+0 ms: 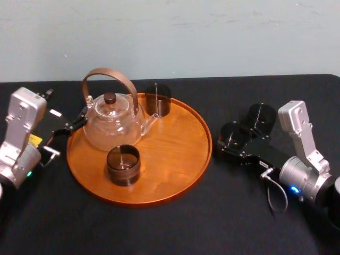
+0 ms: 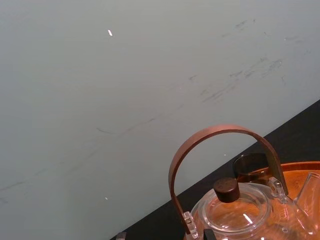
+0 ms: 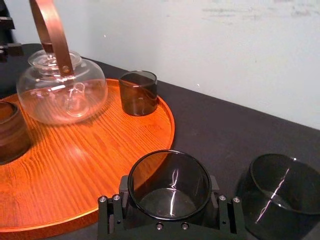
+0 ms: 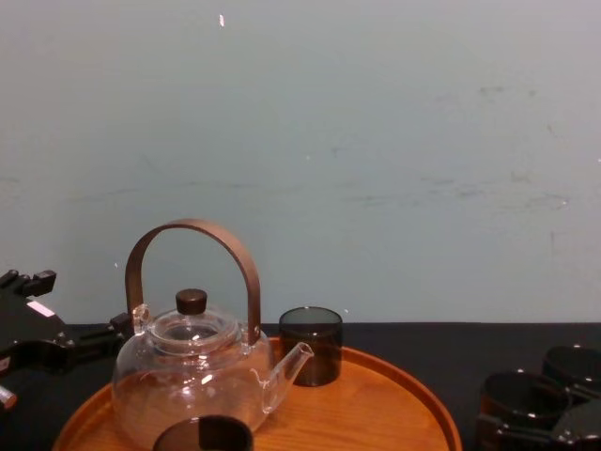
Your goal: Pick up the glass from the table and place it on the tray.
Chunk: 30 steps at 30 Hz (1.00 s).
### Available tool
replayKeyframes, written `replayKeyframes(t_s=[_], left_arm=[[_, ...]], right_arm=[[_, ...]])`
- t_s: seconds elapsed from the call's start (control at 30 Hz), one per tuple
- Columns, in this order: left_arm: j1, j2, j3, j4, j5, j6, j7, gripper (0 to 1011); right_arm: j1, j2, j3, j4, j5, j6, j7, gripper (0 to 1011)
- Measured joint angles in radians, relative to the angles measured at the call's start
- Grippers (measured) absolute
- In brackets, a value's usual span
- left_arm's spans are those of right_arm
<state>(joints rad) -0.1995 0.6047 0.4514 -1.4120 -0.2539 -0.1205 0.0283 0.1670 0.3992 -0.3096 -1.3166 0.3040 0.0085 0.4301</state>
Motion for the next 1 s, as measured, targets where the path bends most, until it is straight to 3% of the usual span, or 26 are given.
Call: replayKeyframes(t_s=[0.5,1.0], left_arm=[[0.000,0.000,0.000,0.000,0.000,0.000,0.000,1002],[0.000,0.000,0.000,0.000,0.000,0.000,0.000,1001]], right_arm=[[-0.041,0.034,0.002,-0.119,-0.009,0.011,-0.008,904],[-0.043,0.038,-0.019,-0.160,-0.018,0.015,-0.003,904]])
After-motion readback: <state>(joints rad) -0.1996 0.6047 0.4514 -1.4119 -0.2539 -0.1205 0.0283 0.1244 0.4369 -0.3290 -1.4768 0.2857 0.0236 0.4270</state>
